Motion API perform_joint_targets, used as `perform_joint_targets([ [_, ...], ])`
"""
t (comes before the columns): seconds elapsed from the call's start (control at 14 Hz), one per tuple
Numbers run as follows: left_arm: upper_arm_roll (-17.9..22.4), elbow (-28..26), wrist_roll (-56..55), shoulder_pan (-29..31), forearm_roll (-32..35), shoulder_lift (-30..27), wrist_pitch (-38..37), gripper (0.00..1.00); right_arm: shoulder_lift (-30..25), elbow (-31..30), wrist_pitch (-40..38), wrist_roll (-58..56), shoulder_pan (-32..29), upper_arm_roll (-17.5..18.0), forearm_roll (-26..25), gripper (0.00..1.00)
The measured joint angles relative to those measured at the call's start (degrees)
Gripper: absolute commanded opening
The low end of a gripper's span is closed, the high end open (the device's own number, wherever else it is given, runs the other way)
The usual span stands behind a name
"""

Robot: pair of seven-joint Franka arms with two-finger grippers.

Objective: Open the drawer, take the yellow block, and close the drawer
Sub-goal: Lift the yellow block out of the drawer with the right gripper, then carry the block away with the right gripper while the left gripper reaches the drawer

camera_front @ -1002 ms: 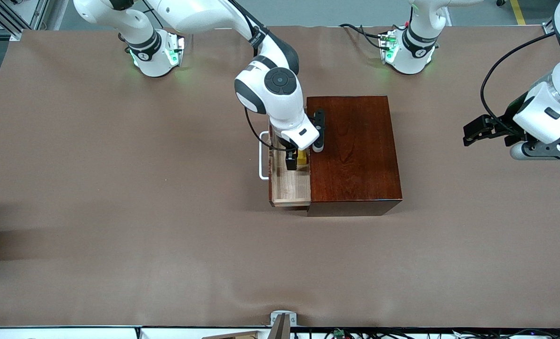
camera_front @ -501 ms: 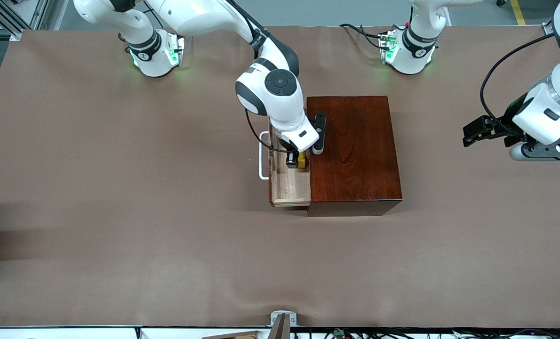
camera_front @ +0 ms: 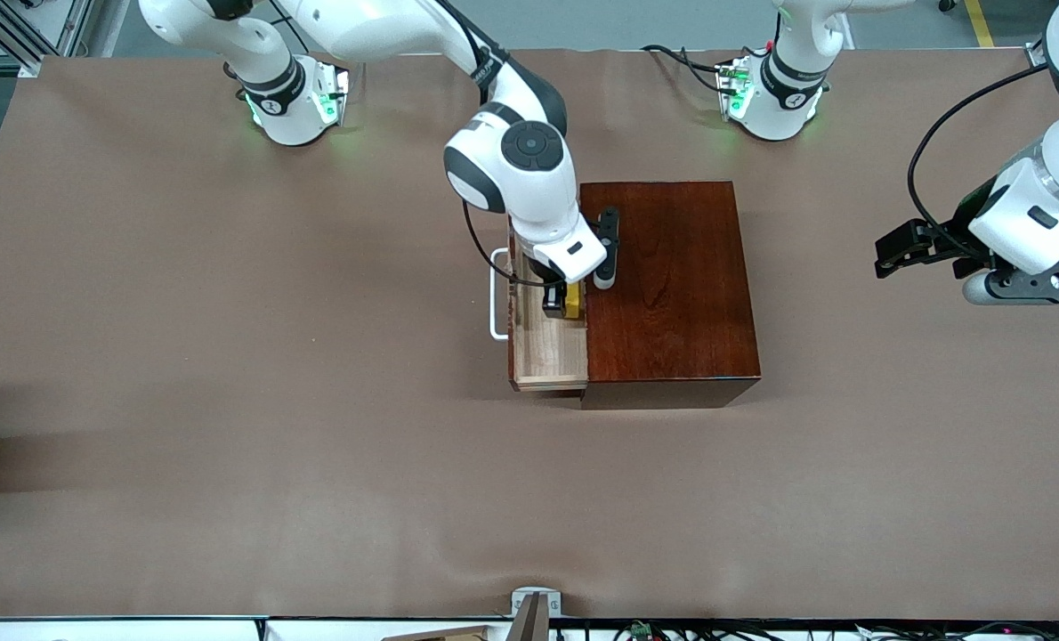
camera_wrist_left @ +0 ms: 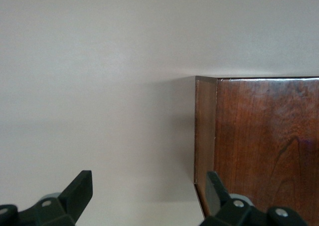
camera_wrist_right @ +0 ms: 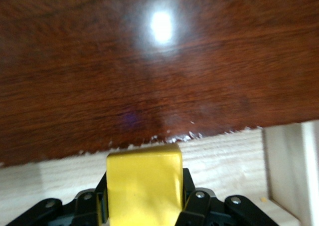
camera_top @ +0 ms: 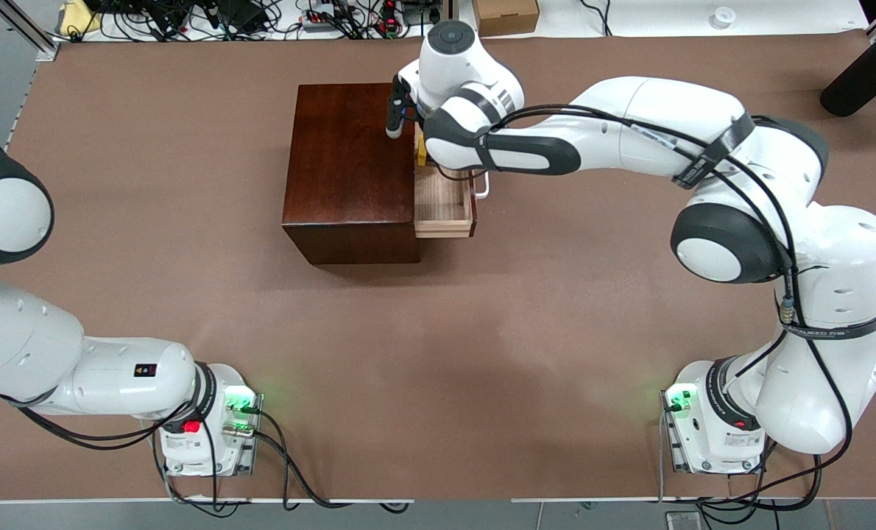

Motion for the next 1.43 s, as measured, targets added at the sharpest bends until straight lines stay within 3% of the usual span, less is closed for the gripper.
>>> perform_joint_targets([
  [0.43, -0.04, -0.01, 0.0, -0.03, 0.0, 0.17, 0.06, 1.0, -6.62, 0.47, -7.47, 0.22, -0.25, -0.61, 0.01, 0.0],
  [0.72, -1.12, 0.02, -0.11, -0.33, 0.0, 0.17, 0.35, 1.0, -10.26, 0.47, -13.42, 0.56, -4.13, -1.28, 0.02, 0.0],
  [1.07, -4.43, 0.07, -2.73, -0.76, 0.0, 0.19, 0.49, 1.0, -15.02, -1.36, -17.23, 1.41, -15.14, -1.79, 0.02, 0.0],
  [1.43, -7.45, 0.84, -6.21, -3.05, 0.0, 1.21, 2.36, 1.0, -16.73, -4.1, -18.1, 1.58, -30.66, -2.05, 0.06, 0.0],
])
